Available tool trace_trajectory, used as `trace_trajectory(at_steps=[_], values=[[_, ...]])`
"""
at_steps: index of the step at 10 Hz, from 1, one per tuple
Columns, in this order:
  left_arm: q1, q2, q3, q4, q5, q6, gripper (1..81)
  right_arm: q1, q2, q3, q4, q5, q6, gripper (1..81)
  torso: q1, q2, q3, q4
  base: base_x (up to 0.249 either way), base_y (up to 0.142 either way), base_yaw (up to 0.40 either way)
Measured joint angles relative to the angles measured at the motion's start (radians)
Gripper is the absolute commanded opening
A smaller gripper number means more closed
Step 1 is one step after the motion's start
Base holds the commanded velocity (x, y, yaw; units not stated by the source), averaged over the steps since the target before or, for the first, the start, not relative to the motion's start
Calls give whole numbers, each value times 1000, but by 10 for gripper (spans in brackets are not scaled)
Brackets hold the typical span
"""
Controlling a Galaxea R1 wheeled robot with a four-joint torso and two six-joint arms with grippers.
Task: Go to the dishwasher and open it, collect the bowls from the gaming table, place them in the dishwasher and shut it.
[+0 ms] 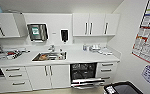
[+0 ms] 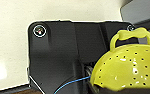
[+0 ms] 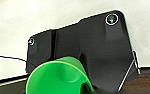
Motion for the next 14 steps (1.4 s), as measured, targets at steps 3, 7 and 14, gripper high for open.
trace_trajectory(at_steps=[3, 7, 14], values=[[0, 3, 1, 0, -1, 0, 10, -4, 0, 0, 0, 0, 0, 10, 0, 0, 0, 0, 112, 0, 0], [0, 1, 1, 0, -1, 0, 10, -3, -1, 0, 0, 0, 0, 10, 0, 0, 0, 0, 111, 0, 0], [0, 1, 1, 0, -1, 0, 10, -5, 0, 0, 0, 0, 0, 10, 0, 0, 0, 0, 100, 0, 0]])
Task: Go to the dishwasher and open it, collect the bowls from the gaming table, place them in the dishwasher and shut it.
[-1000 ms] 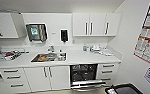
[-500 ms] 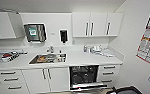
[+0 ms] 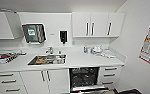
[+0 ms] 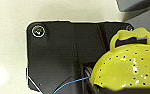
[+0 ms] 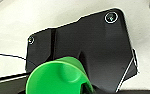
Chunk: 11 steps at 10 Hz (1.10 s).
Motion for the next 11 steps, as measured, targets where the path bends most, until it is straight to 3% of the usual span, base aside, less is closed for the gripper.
trace_trajectory(at_steps=[8, 11], values=[[4, -1, 2, 0, 0, 0, 10, 0, 3, 0, 0, 0, 0, 10, 0, 0, 0, 0, 98, 67, 0], [3, -1, 2, 0, -3, 0, 10, -3, 4, -1, -1, 1, 0, 10, 0, 0, 0, 0, 108, 0, 0]])
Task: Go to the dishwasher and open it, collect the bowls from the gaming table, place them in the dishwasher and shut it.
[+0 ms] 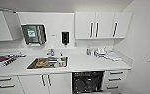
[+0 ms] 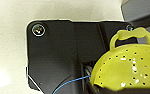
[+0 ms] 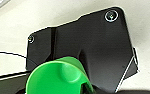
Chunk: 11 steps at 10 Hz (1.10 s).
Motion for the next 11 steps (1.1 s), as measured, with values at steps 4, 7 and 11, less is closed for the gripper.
trace_trajectory(at_steps=[4, 7, 11], values=[[3, 1, 0, 0, -1, 0, 10, 0, -4, 0, 0, -1, 0, 10, 0, 0, 0, 0, 119, 0, 0], [3, 1, 0, 0, -1, 0, 10, 0, -5, 0, 0, -1, 0, 10, 0, 0, 0, 0, 123, 0, 0], [3, 1, 0, 0, -2, 0, 10, -1, -4, 0, 0, -1, 0, 10, 0, 0, 0, 0, 123, 0, 0]])
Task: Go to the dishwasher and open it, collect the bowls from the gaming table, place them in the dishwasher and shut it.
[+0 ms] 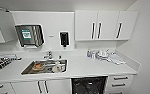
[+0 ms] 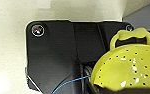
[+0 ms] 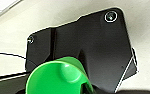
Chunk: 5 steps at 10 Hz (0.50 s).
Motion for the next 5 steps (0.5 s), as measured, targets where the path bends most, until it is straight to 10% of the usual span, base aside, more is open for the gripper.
trace_trajectory(at_steps=[5], values=[[1, 3, 0, 0, 0, 0, 10, -6, 0, 0, 0, 0, 0, 10, 0, 0, 0, 0, 123, 0, 0]])
